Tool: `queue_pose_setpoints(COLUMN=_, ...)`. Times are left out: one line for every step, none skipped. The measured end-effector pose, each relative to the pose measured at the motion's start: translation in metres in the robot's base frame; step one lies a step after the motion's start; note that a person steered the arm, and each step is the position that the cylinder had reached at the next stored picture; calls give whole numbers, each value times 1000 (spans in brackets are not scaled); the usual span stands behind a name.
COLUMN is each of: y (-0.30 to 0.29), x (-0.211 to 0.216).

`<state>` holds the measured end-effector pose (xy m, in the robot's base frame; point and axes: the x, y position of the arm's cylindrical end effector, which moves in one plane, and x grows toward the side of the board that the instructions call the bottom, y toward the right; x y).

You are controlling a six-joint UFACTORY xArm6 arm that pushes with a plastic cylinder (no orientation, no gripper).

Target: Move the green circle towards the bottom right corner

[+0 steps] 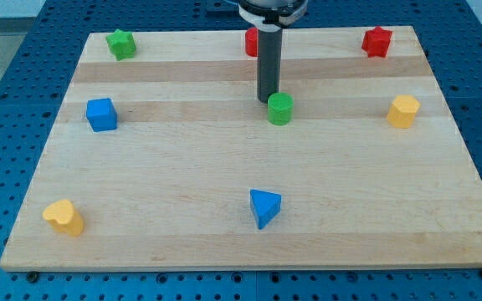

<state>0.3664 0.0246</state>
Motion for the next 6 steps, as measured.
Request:
queue_pose_setpoints(y=0, x=15)
queue_pose_setpoints(y=0, x=28)
queue_pose_setpoints(y=0, x=42)
queue_pose_setpoints(y=5, x=52)
queue_pose_setpoints(y=17, x=55)
queue_pose_setpoints(y=25, x=61)
